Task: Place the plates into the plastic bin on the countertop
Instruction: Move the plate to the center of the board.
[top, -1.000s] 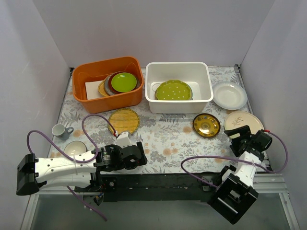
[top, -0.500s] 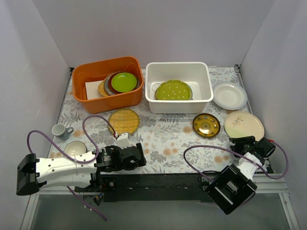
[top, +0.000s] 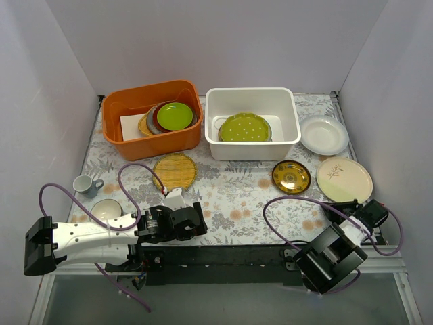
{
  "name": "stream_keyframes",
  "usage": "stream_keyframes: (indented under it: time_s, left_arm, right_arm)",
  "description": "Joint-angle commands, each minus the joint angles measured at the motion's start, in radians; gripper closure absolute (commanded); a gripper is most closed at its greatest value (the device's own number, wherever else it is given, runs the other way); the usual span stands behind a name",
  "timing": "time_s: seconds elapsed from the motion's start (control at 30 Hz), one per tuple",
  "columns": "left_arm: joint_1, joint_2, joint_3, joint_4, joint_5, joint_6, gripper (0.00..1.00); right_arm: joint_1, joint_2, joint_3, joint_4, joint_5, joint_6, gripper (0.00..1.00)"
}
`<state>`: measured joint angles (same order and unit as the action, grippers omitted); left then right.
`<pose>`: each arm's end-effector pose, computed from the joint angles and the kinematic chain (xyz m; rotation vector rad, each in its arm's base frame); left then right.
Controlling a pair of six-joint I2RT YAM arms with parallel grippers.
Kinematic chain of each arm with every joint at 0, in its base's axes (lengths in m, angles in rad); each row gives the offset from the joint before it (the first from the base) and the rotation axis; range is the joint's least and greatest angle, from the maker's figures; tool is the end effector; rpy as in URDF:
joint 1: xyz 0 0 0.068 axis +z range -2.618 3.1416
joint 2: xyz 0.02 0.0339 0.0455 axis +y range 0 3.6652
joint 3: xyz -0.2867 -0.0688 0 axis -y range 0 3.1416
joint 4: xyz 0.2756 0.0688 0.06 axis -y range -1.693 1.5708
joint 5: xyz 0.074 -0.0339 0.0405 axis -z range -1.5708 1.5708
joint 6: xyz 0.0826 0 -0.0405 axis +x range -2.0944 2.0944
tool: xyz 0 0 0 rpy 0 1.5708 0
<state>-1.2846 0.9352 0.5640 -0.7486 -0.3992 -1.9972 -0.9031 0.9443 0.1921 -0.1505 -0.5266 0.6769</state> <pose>0.0855 -0.1769 0.1651 -1.0605 2.4898 -0.6569 0.1467 -0.1190 0.0871 1.5285 1.8268 0.5423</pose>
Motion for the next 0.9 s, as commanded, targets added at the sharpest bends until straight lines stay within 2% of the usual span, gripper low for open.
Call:
stream_keyframes:
  time_s: [0.0,0.2,0.5,0.7,0.87]
  left_arm:
    - [0.001,-0.001,0.005,0.005,0.002,-0.104,0.02]
    - [0.001,0.002,0.004,0.011,0.005,-0.103,0.02]
    - [0.001,0.008,0.007,0.015,0.01,-0.101,0.02]
    - [0.001,0.017,0.004,0.028,0.01,-0.1,0.02]
    - [0.001,0.045,0.005,0.045,0.017,-0.094,0.02]
  right_arm:
    - [-0.005,-0.012,-0.017,-0.001,-0.036,-0.022,0.89]
    - [-0.005,-0.082,-0.031,-0.049,-0.084,-0.06,0.95]
    - [0.013,-0.179,-0.013,-0.141,-0.203,-0.145,0.96]
    - [0.144,-0.136,0.088,-0.138,-0.199,-0.174,0.96]
    - [0.239,-0.076,0.236,-0.181,-0.119,-0.247,0.96]
